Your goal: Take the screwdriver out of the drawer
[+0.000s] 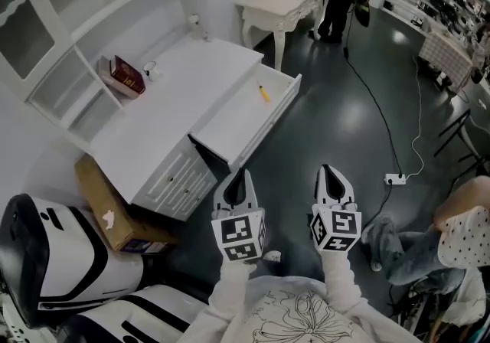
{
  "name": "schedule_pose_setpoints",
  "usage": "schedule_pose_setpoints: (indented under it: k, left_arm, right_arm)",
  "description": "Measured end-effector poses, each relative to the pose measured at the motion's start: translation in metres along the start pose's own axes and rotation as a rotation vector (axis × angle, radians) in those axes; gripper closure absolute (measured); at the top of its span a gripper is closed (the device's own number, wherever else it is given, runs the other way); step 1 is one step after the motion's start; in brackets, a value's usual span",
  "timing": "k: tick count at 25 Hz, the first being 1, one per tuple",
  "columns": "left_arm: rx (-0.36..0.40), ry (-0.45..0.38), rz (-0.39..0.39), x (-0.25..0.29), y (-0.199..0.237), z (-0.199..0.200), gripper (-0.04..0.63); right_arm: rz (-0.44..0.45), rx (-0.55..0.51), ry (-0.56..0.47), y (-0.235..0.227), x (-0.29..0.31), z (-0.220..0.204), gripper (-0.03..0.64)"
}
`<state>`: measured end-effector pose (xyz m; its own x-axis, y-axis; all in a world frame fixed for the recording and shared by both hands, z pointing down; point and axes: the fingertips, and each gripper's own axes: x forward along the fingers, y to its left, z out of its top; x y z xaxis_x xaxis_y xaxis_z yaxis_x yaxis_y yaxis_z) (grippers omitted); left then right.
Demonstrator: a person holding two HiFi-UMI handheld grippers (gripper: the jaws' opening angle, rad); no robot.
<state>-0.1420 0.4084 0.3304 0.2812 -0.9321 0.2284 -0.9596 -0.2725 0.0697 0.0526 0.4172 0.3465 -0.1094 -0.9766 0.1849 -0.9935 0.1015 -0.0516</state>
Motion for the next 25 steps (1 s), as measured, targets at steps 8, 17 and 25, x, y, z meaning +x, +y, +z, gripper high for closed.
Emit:
schedule_pose_setpoints:
  k: [8, 17, 25]
  left_arm:
    - [-0.009, 0.033, 0.003, 0.041, 0.01, -0.003, 0.588]
    - [-0.011, 0.049, 0.044, 0.129, 0.012, 0.005, 0.588]
    - [-0.026, 0.038, 0.126, 0.231, 0.01, 0.034, 0.588]
  right_arm:
    - [-0.01, 0.014, 0.031, -0.012, 0.04, -0.005, 0.614]
    - [0.007, 0.004, 0.041, -0.054, 0.128, 0.004, 0.614]
    - [0.065, -0.009, 0.041, -0.107, 0.232, 0.03, 0.614]
